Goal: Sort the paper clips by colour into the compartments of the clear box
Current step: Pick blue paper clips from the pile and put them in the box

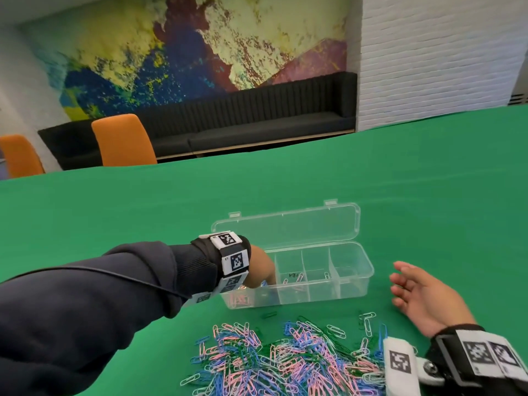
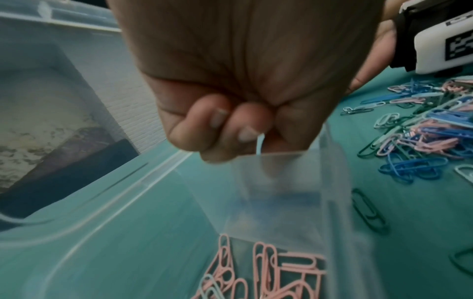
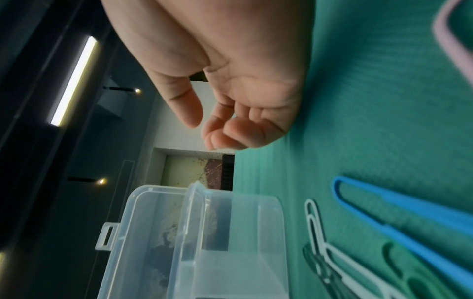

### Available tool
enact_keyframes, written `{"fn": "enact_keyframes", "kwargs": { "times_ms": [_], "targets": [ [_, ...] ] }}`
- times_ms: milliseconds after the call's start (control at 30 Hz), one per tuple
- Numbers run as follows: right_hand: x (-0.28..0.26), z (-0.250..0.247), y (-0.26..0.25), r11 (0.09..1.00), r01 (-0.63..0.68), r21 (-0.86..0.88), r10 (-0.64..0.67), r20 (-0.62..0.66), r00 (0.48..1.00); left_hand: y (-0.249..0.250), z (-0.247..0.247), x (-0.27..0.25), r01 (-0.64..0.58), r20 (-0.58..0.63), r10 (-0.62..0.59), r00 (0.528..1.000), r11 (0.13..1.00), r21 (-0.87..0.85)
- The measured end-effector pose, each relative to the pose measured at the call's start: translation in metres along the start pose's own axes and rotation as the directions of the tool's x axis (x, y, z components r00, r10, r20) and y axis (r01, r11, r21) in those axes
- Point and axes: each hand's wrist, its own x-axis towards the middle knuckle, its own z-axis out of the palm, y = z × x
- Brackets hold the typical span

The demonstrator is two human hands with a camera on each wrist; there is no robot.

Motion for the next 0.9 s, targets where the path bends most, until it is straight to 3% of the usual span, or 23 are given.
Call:
{"fn": "enact_keyframes", "kwargs": {
  "times_ms": [200,300,500,733,900],
  "targets": [
    [0.002,-0.003,-0.001,0.992,-0.057,0.113,0.057,0.010,0.998,-0.005,0.001,0.004,0.026,0.021,-0.024,0.999,0.997,-0.068],
    [0.004,-0.003,0.000,0.991,-0.059,0.120,0.057,0.018,0.998,-0.006,-0.002,0.000,0.037,-0.033,-0.044,0.998,0.982,-0.183],
    [0.008,-0.006,0.003,0.990,-0.056,0.130,0.051,0.039,0.998,-0.014,-0.004,0.009,0.224,-0.140,-0.313,0.940,0.870,-0.439],
    [0.008,-0.006,0.004,0.994,-0.027,0.108,0.021,0.057,0.998,-0.005,-0.001,0.019,0.314,-0.041,-0.395,0.918,0.785,-0.533],
    [0.004,-0.003,0.002,0.997,-0.018,0.078,0.012,0.072,0.997,0.000,-0.009,0.017,0.375,0.114,-0.394,0.912,0.690,-0.620]
  ]
}}
